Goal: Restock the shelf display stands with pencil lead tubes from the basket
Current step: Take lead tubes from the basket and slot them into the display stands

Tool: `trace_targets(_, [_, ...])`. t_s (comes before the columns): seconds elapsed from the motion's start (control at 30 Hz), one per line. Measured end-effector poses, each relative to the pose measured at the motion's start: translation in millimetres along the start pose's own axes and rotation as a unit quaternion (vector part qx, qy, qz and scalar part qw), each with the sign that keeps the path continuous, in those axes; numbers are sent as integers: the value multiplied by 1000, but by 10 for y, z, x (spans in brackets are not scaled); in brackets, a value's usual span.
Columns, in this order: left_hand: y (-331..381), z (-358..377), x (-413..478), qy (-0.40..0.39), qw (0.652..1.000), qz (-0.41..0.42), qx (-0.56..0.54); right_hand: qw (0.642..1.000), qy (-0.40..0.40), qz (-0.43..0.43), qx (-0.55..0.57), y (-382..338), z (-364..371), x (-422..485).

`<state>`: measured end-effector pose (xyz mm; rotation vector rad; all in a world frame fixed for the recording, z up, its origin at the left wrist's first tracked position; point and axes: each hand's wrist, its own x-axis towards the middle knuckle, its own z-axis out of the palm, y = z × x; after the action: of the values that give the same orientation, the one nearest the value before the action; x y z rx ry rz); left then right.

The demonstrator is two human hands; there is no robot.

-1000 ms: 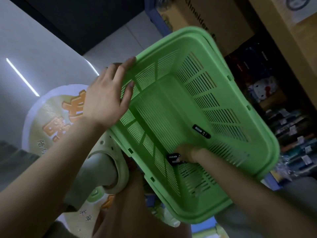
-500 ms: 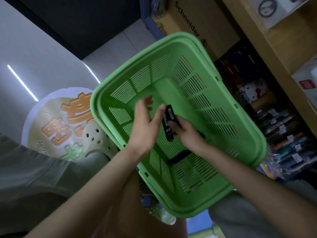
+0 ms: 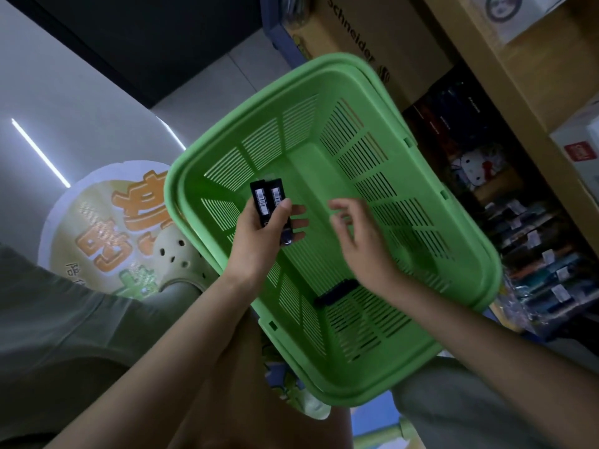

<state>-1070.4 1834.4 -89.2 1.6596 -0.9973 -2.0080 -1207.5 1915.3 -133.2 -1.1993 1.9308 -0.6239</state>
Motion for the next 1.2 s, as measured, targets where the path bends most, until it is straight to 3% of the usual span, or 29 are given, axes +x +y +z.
trace_targets(0.07, [10,-8,20,-6,1000,8,14,993,-9,78,-91,436,43,143])
trace_targets(0.17, [9,7,23,-32,999,13,27,944,-141,220,-203,1052,130,270])
trace_targets(0.23, [-2,21,29,-52,998,15,31,912,-191,250,-264,1239,187,295])
trace_targets(0.4, [-45,35,79,-68,997,19,41,865,-251,153,-407,1346,254,307])
trace_targets(0.63, [-92,69,124,-69,997,10,42,873,-370,77,-307,1232,259,324])
trace_targets(0.73, [-97,69,119,-70,997,9,42,839,-447,41,-308,1085,337,285])
trace_targets(0.87, [-95,47,89,-68,997,10,44,767,-538,87,-338,1138,570,201])
trace_targets(1.1, [-103,-12,79,-62,996,15,59,719,-571,97,-384,1140,756,216])
trace_targets(1.2, [-106,-29,82,-61,996,18,61,726,-569,97,-373,1142,736,166])
